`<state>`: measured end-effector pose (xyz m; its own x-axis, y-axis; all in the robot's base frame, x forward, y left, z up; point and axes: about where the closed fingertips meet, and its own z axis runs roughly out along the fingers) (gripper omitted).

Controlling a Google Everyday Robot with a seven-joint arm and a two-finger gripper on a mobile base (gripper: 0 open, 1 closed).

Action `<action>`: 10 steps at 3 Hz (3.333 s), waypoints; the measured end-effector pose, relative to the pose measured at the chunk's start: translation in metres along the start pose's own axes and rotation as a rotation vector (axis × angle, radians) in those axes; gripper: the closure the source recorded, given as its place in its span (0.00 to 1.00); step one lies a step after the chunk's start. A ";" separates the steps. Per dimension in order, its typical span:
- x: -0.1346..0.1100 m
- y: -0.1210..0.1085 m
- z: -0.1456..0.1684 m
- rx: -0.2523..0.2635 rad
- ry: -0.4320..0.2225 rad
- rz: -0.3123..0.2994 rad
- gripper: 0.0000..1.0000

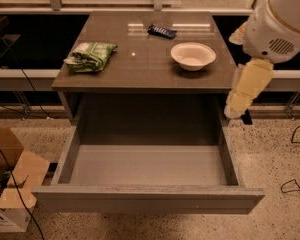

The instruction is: Place green jalapeno chip bag into top drawer

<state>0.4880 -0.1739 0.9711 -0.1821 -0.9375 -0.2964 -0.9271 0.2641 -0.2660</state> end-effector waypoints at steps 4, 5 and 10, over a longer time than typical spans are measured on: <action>-0.083 -0.029 0.043 0.017 -0.147 -0.065 0.00; -0.137 -0.049 0.073 0.032 -0.252 -0.074 0.00; -0.320 -0.104 0.211 -0.122 -0.468 -0.081 0.00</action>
Offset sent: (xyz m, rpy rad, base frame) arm 0.0199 0.0189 0.0042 0.0205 -0.0167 0.0386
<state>0.7117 0.1461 0.9000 0.0331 -0.7442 -0.6672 -0.9688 0.1402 -0.2044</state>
